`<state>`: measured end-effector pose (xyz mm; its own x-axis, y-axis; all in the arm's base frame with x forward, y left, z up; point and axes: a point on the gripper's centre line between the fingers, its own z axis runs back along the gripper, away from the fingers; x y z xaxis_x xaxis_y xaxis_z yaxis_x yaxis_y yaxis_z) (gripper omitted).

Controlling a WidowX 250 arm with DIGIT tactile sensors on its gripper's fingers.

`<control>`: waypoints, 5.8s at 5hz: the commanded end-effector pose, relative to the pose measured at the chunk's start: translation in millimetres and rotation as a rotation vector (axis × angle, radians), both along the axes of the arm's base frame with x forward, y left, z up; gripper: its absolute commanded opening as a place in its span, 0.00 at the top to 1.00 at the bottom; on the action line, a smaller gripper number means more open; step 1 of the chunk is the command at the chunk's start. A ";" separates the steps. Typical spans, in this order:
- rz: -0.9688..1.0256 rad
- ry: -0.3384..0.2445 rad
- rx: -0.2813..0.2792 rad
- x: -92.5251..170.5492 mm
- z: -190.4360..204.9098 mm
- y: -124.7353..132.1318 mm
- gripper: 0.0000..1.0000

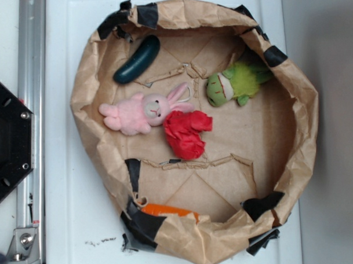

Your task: Grab the green animal.

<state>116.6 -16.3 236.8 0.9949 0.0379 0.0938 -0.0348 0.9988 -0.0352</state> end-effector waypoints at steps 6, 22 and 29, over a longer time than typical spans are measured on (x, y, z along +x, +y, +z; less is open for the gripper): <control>0.140 -0.333 -0.095 165.6 -130.7 65.8 0.00; -0.570 -0.064 -0.120 221.9 -187.8 -32.4 1.00; -0.284 -0.188 -0.101 177.3 -21.5 10.7 1.00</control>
